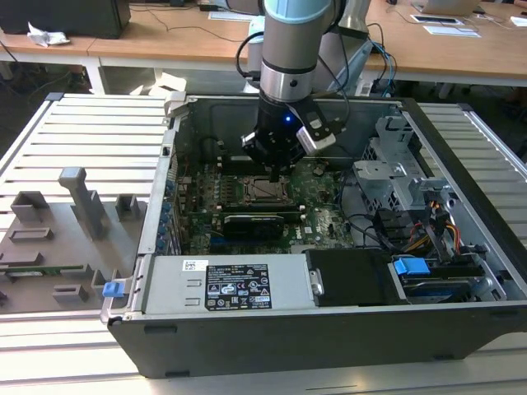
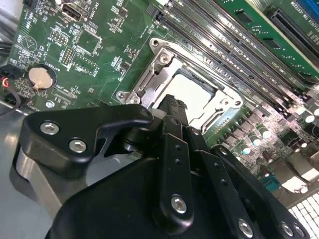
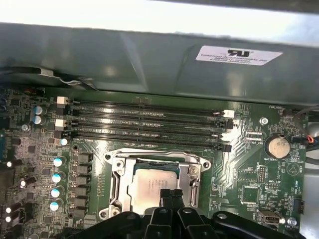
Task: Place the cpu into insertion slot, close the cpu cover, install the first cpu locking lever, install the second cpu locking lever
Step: 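Install the first cpu locking lever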
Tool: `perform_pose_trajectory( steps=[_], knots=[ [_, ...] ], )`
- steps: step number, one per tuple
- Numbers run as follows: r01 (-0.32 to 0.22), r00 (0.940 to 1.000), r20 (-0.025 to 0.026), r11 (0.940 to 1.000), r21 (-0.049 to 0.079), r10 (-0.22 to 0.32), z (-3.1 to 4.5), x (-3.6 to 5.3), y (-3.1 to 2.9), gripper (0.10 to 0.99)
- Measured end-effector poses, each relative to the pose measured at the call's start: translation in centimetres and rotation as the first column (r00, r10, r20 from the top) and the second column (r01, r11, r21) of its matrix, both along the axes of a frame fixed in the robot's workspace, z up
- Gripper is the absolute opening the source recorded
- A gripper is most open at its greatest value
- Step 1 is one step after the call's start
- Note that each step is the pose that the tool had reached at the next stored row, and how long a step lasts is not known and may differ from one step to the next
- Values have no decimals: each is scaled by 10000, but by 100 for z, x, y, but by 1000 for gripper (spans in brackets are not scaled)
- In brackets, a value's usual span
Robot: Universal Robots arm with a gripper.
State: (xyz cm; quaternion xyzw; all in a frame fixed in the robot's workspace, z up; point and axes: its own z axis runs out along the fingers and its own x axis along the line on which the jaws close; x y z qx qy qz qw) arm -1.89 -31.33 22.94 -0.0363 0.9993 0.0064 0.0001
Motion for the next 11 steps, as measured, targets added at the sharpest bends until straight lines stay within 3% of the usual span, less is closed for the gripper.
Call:
perform_pose_trajectory(
  steps=[8, 11],
  knots=[
    [-1, 10000, 0, 10000, 0, 1, 159, 0, 0, 106],
    [0, 10000, 0, 10000, -1, 0, 256, 0, 0, 106]
  ],
)
